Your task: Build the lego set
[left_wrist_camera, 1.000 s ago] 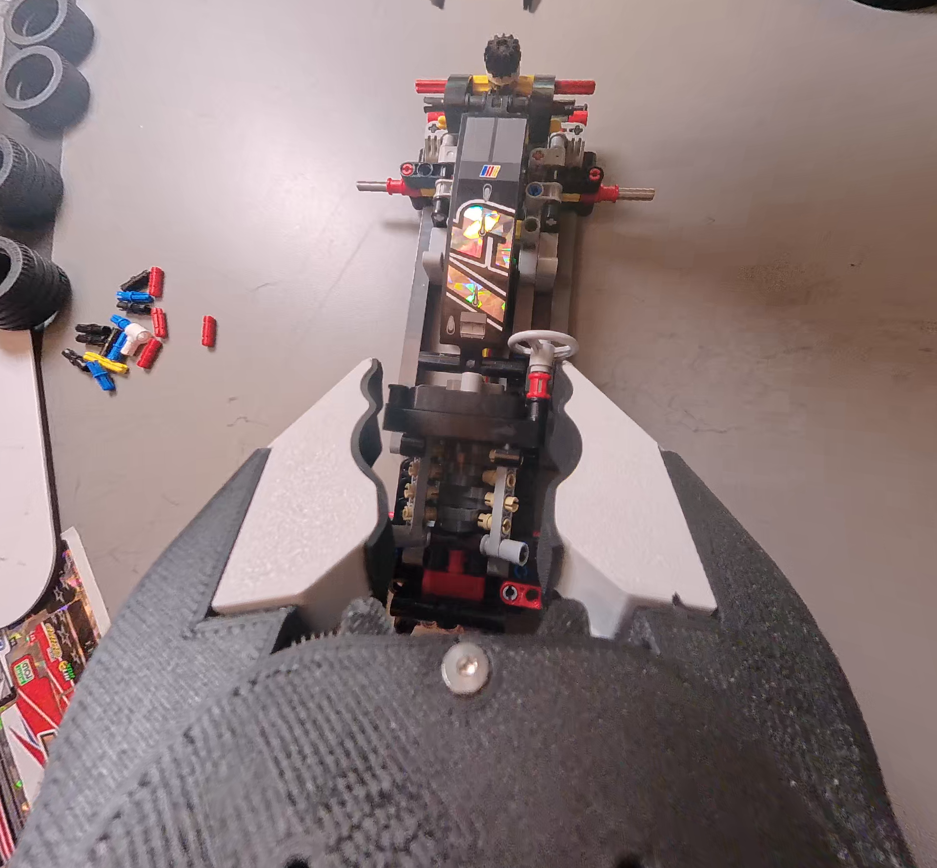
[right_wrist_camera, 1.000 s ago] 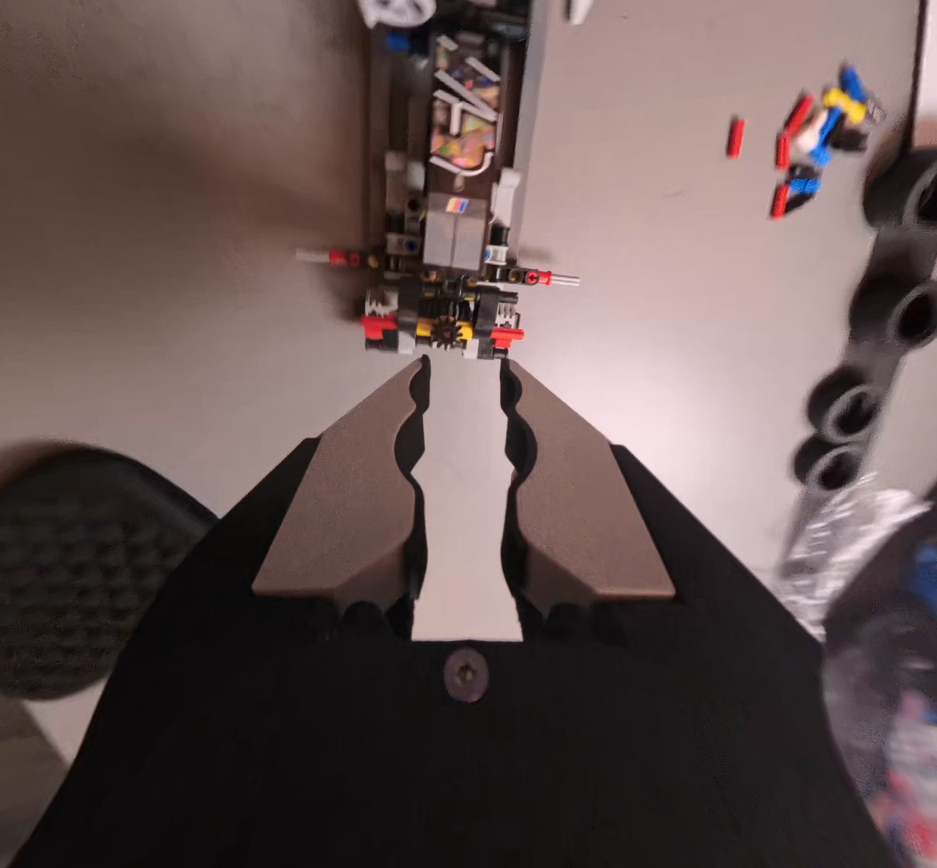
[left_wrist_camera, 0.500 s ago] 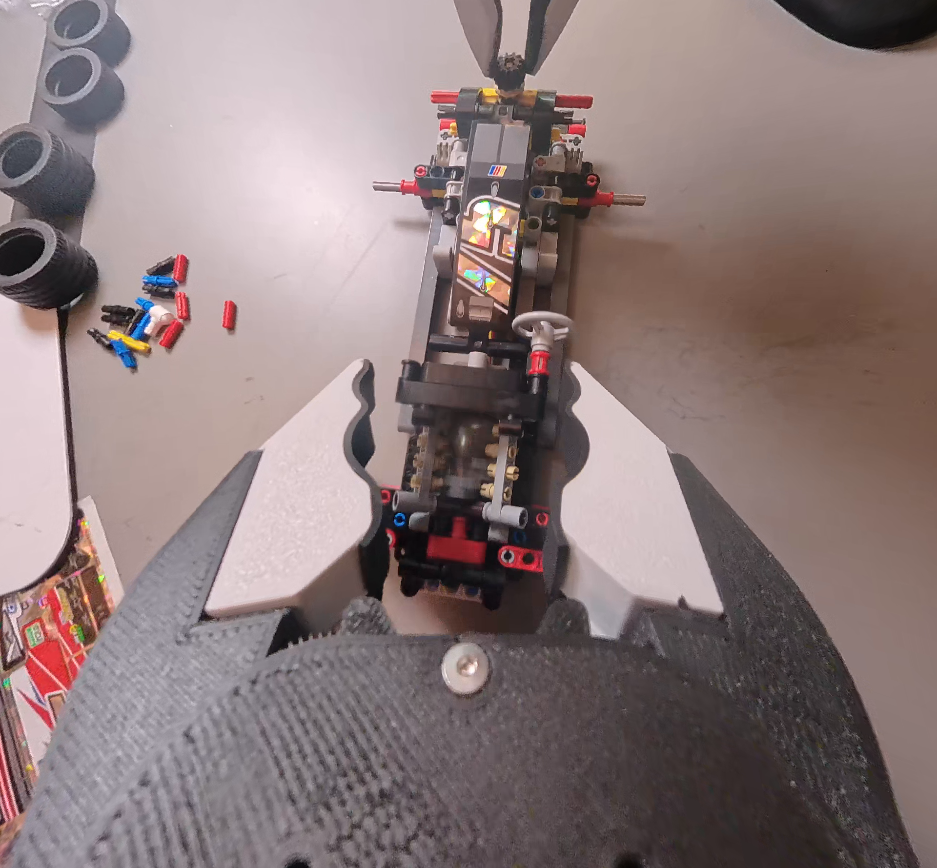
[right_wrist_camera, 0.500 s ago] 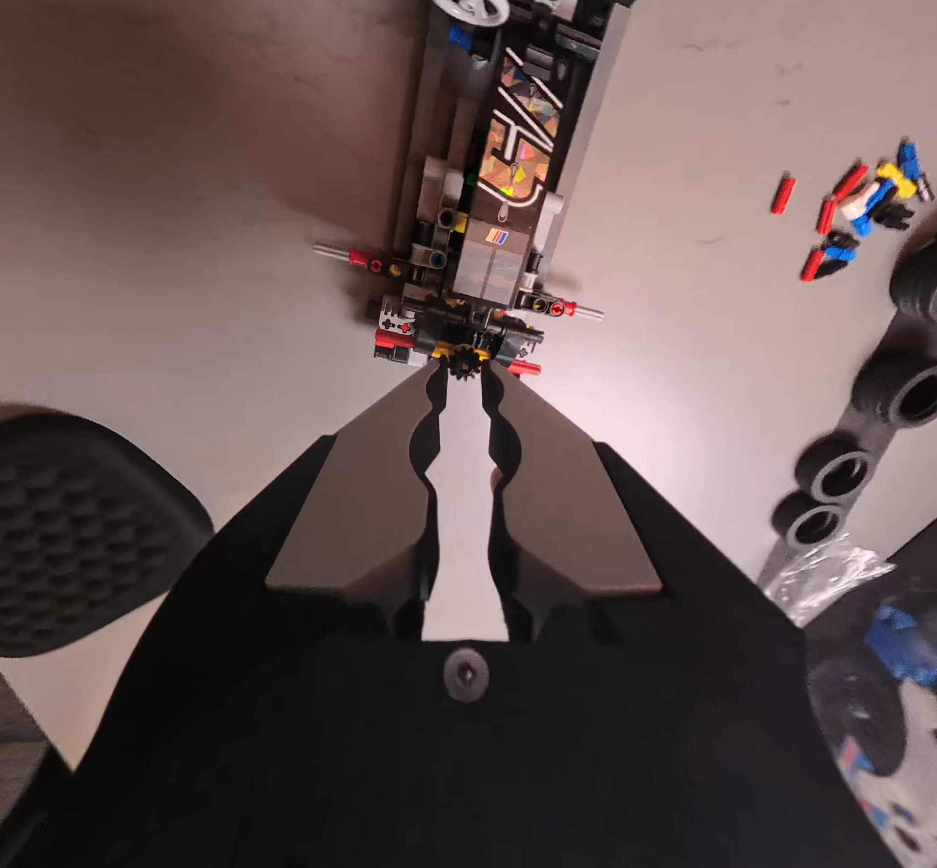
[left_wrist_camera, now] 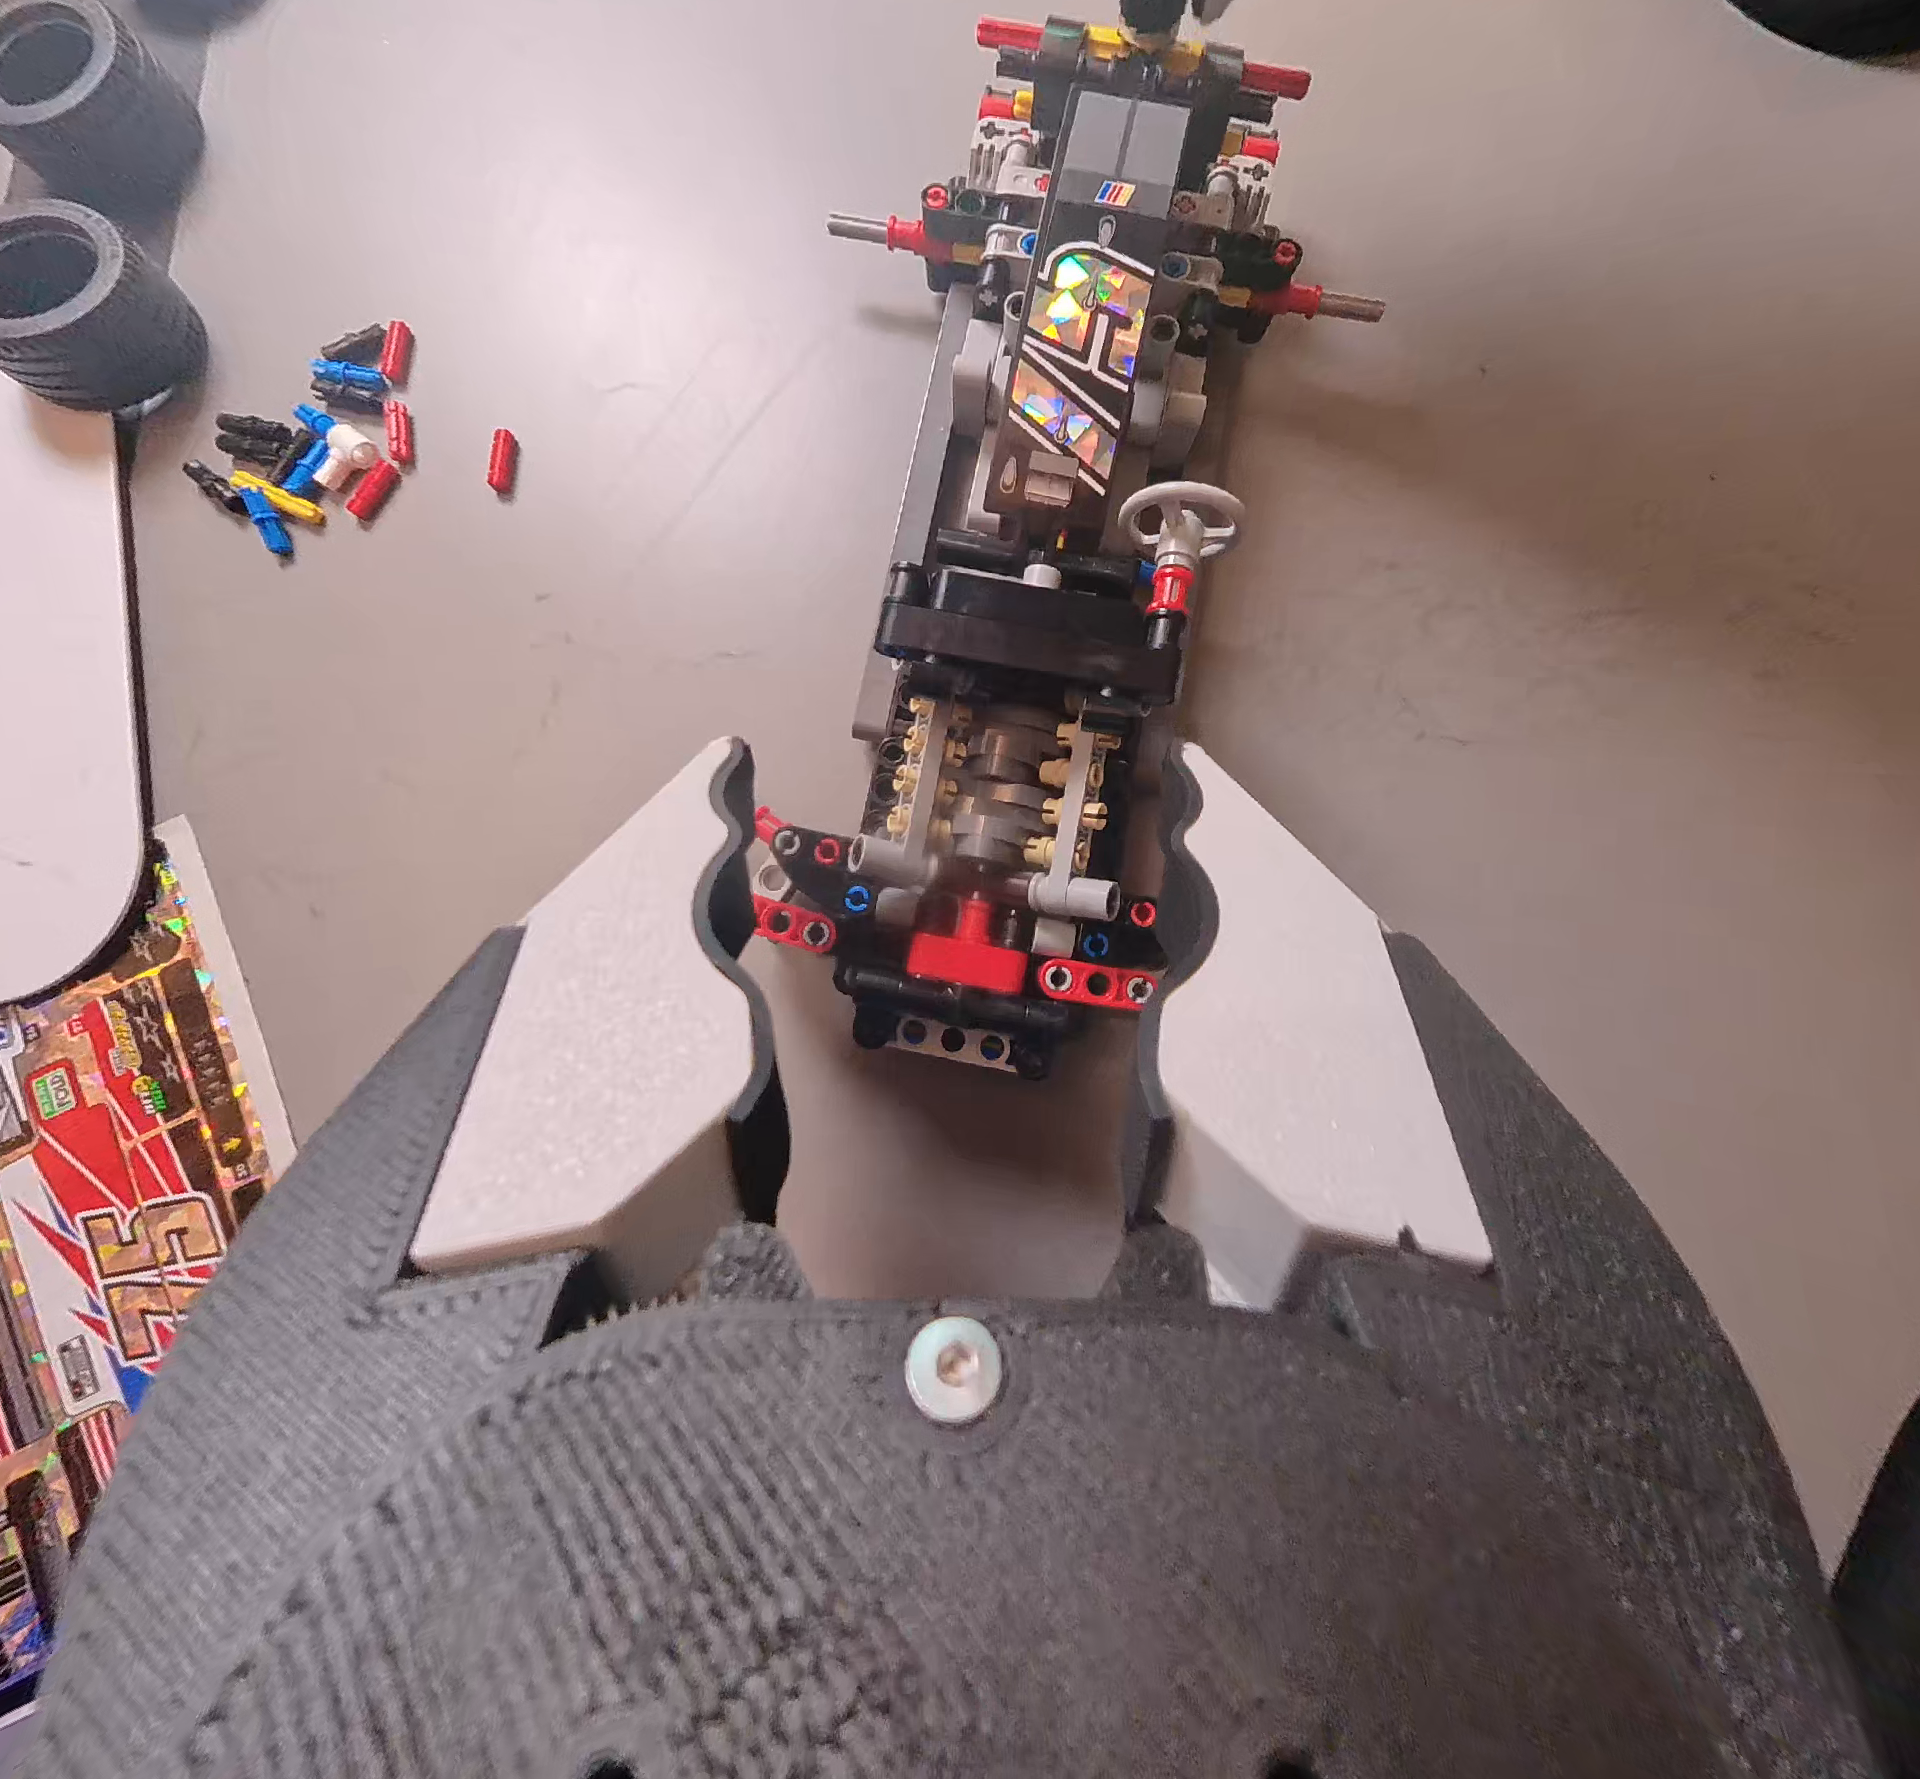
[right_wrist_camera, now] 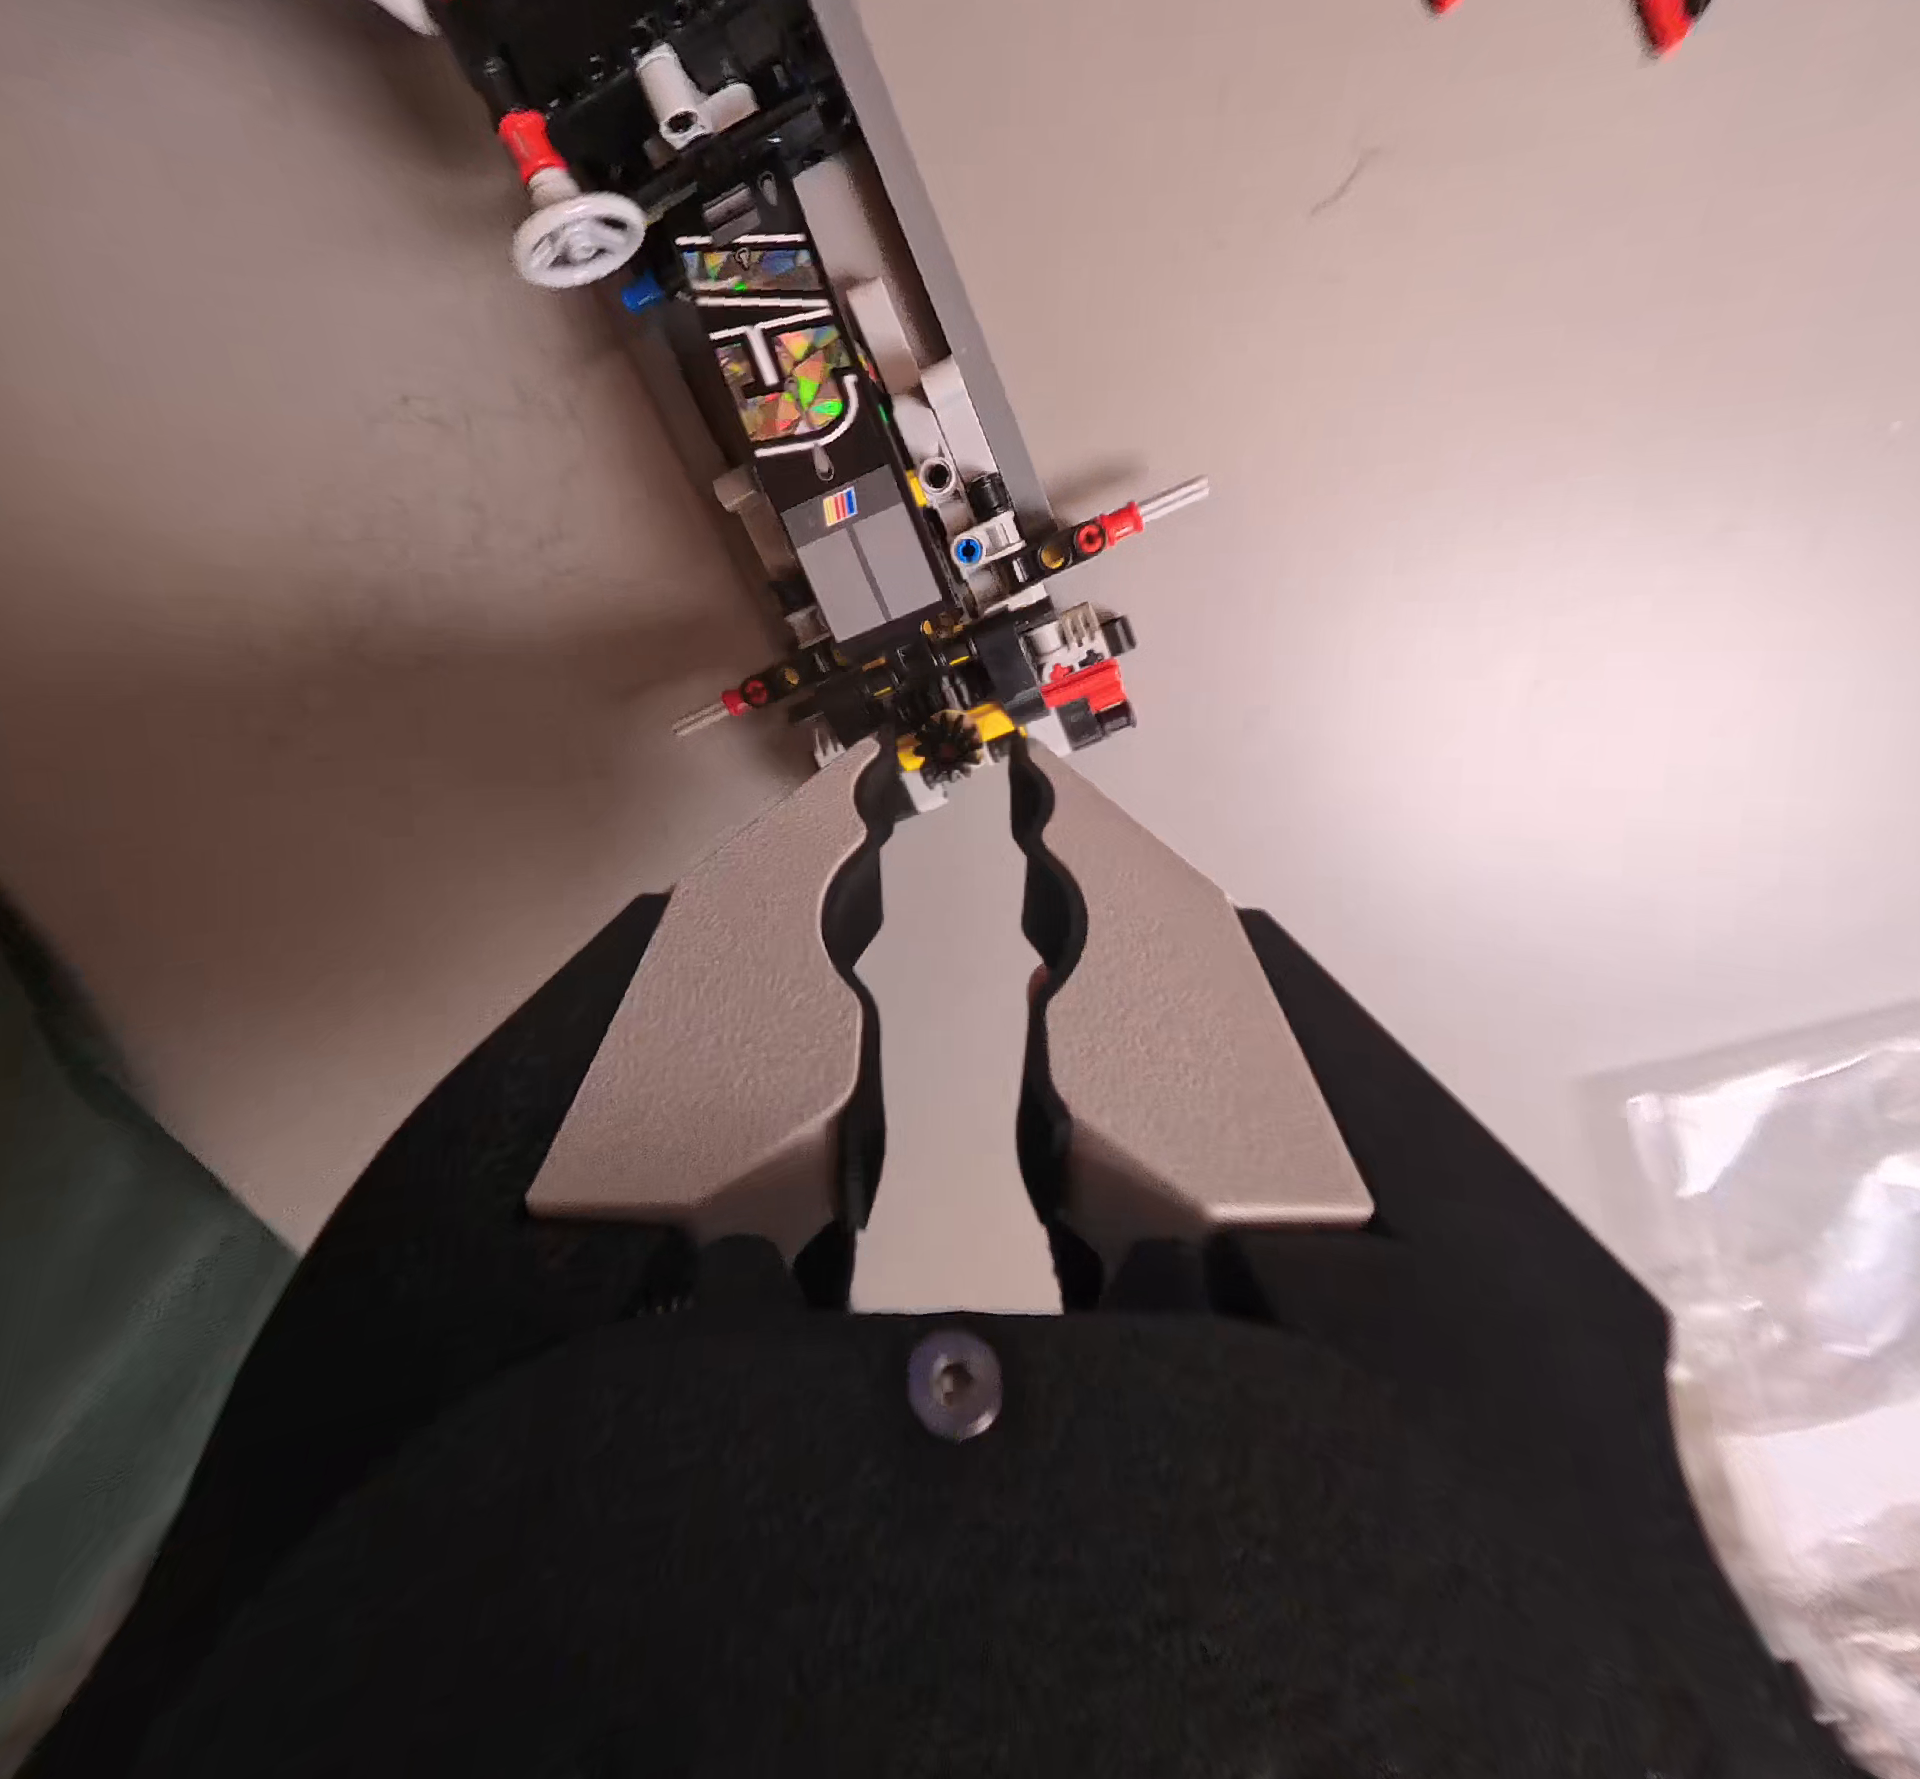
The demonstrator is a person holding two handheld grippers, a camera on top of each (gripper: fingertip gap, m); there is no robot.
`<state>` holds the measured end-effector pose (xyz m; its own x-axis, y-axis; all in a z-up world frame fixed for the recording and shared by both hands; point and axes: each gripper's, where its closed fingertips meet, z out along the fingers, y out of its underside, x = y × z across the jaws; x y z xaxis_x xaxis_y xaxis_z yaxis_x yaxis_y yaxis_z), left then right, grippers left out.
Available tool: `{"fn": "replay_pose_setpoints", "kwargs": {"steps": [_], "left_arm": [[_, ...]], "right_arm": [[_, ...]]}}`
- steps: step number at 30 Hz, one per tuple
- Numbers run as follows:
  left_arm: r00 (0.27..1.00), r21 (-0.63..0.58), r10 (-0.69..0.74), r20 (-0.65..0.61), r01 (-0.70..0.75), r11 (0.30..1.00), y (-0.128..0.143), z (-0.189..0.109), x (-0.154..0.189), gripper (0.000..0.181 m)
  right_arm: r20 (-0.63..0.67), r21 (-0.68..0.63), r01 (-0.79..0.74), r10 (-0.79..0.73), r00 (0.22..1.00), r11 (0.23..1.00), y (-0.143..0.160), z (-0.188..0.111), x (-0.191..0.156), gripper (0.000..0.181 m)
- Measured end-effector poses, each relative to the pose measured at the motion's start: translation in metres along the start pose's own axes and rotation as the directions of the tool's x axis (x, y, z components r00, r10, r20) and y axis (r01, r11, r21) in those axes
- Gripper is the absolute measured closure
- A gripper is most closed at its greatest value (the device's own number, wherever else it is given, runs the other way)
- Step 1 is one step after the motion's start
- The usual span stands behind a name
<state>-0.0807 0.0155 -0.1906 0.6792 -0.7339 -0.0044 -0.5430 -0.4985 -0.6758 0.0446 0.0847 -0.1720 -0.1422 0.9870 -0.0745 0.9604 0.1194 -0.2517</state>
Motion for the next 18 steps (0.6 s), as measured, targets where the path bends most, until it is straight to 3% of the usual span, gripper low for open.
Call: {"fn": "replay_pose_setpoints", "kwargs": {"steps": [2,5,7,10,14,18], "left_arm": [[1.000,-0.008,0.001,-0.004,-0.001,1.000,0.001,0.001,0.000,0.104],[1.000,-0.011,-0.003,-0.009,0.003,1.000,0.002,0.000,0.000,0.104],[1.000,-0.009,-0.007,-0.012,0.007,1.000,0.003,-0.003,0.001,0.104],[1.000,0.004,-0.009,-0.009,0.009,1.000,0.001,-0.008,0.001,0.105],[1.000,0.016,-0.011,-0.006,0.012,1.000,0.001,-0.012,0.000,0.105],[1.000,0.017,-0.016,-0.010,0.016,1.000,0.001,-0.012,0.000,0.106]], "right_arm": [[-0.008,0.029,0.238,-0.238,0.971,0.971,-0.005,-0.006,-0.002,0.160],[-0.045,0.010,0.566,-0.565,0.824,0.824,-0.006,-0.010,-0.006,0.158],[-0.056,-0.024,0.684,-0.684,0.727,0.729,-0.004,-0.007,-0.005,0.157],[-0.040,-0.069,0.750,-0.753,0.657,0.658,0.000,-0.001,0.001,0.160],[-0.031,-0.073,0.736,-0.739,0.673,0.673,0.000,0.002,0.005,0.171],[-0.005,-0.066,0.562,-0.563,0.826,0.825,0.001,0.002,0.005,0.172]]}}
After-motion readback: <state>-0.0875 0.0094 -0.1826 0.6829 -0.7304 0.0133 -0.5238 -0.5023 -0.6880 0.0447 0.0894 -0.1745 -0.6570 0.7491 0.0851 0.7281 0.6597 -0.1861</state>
